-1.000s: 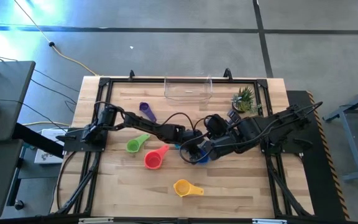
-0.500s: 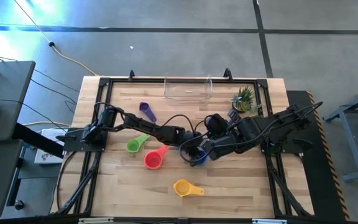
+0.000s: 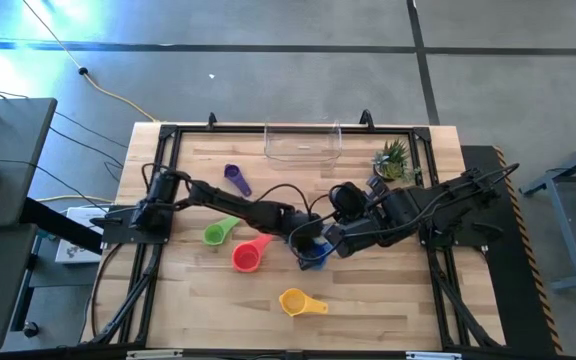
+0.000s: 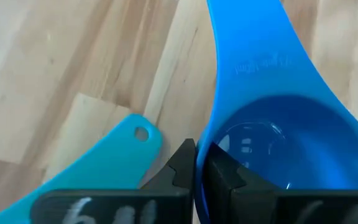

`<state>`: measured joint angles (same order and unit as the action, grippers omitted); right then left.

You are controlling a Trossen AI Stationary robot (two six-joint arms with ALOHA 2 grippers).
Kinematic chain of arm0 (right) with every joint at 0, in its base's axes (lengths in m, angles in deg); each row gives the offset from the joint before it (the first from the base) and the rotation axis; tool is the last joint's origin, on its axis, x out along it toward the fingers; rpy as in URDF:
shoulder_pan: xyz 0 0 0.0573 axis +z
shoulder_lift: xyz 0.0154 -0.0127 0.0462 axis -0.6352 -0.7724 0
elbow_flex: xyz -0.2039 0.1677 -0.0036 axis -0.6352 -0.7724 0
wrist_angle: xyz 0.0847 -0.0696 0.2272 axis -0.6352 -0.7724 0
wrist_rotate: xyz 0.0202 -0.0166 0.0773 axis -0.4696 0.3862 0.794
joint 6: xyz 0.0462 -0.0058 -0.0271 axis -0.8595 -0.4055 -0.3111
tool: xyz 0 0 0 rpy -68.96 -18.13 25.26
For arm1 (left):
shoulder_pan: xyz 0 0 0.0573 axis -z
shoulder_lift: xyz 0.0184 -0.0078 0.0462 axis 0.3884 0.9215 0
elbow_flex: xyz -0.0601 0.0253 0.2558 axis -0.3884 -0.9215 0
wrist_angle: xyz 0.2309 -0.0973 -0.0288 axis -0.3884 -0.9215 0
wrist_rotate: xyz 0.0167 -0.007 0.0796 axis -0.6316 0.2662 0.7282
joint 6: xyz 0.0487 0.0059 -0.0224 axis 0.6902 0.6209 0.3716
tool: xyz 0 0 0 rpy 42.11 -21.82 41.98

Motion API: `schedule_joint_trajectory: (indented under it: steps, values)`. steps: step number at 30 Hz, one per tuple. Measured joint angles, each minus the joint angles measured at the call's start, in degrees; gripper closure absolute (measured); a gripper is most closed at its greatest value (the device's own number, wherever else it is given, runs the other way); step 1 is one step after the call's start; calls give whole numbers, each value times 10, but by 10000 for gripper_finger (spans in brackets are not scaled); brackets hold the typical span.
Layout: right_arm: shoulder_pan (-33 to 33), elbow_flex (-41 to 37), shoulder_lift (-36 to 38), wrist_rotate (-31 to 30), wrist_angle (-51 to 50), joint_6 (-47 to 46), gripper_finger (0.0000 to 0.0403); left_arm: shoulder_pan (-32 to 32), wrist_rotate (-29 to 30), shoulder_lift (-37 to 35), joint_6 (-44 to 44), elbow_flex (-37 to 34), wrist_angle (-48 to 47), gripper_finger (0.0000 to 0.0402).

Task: Nest measuring cups in basket
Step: Stack the blue measuring cup on top of the red measuring cup

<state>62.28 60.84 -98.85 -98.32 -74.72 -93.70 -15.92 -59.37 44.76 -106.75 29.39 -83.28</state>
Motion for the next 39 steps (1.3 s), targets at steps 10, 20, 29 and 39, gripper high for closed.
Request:
schedule_joint_trajectory:
  steps: [10,20,29,39]
  values:
    - [0,0,0,-1,-9,0,313,15,45,-103,-35,0,-171,394]
    - [0,0,0,-1,-17,0,313,65,141,-184,-111,-10,-362,394]
    - [0,0,0,-1,-18,0,313,117,169,-276,-258,-147,-356,394]
    - [0,0,0,-1,-18,0,313,143,174,-305,-305,-227,-335,394]
